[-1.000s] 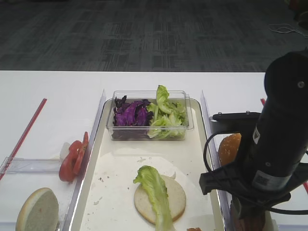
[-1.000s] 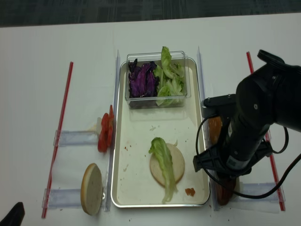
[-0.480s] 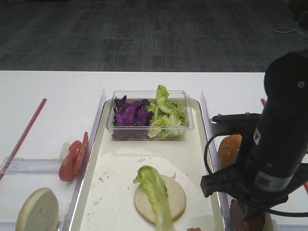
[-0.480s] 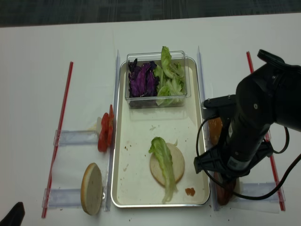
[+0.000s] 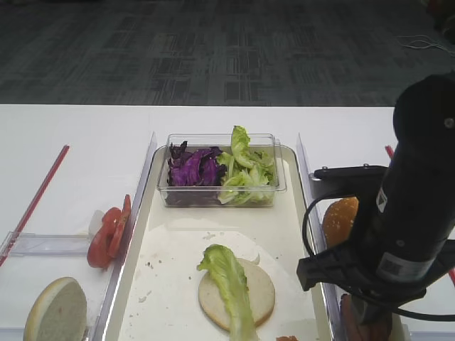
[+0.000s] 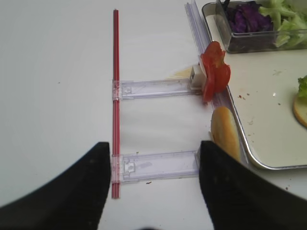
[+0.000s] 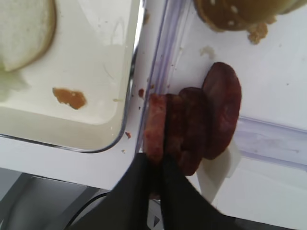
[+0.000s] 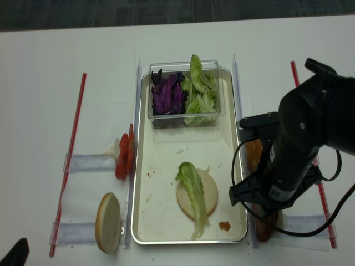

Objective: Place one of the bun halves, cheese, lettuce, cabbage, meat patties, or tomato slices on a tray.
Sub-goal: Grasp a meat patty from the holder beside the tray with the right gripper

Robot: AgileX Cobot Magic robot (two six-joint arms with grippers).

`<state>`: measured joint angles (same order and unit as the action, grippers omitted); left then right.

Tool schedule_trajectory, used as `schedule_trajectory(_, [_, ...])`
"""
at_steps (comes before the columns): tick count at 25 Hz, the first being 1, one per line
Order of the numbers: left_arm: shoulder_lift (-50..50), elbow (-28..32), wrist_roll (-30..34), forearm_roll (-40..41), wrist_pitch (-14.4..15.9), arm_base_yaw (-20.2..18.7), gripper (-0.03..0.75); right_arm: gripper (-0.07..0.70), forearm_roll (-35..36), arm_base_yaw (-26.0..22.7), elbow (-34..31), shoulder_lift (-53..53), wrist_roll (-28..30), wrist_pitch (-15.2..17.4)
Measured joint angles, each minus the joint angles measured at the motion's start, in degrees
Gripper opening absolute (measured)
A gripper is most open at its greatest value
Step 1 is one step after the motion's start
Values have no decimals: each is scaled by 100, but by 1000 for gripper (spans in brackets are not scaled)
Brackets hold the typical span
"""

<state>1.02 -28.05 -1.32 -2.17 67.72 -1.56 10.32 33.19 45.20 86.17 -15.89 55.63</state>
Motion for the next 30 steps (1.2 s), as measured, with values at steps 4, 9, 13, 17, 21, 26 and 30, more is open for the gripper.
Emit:
schedule_trajectory(4, [0,0,0,0,0,0,391,78,43,0,0,-104,0,9])
schedule_trajectory(9, [0,0,0,0,0,0,391,78,95,0,0,-145,0,32])
schedule_trajectory(13, [0,0,0,0,0,0,391,78,133,0,0,-154,0,32])
schedule_trajectory(17, [0,0,0,0,0,0,391,77,133,0,0,-154,0,32])
schedule_trajectory(21, [0,0,0,0,0,0,391,77,153,0,0,-269,0,32])
schedule_trajectory(26, [0,0,0,0,0,0,391,77,203,0,0,-496,0,40])
schedule_trajectory(30, [0,0,0,0,0,0,391,77,264,0,0,-611,0,52])
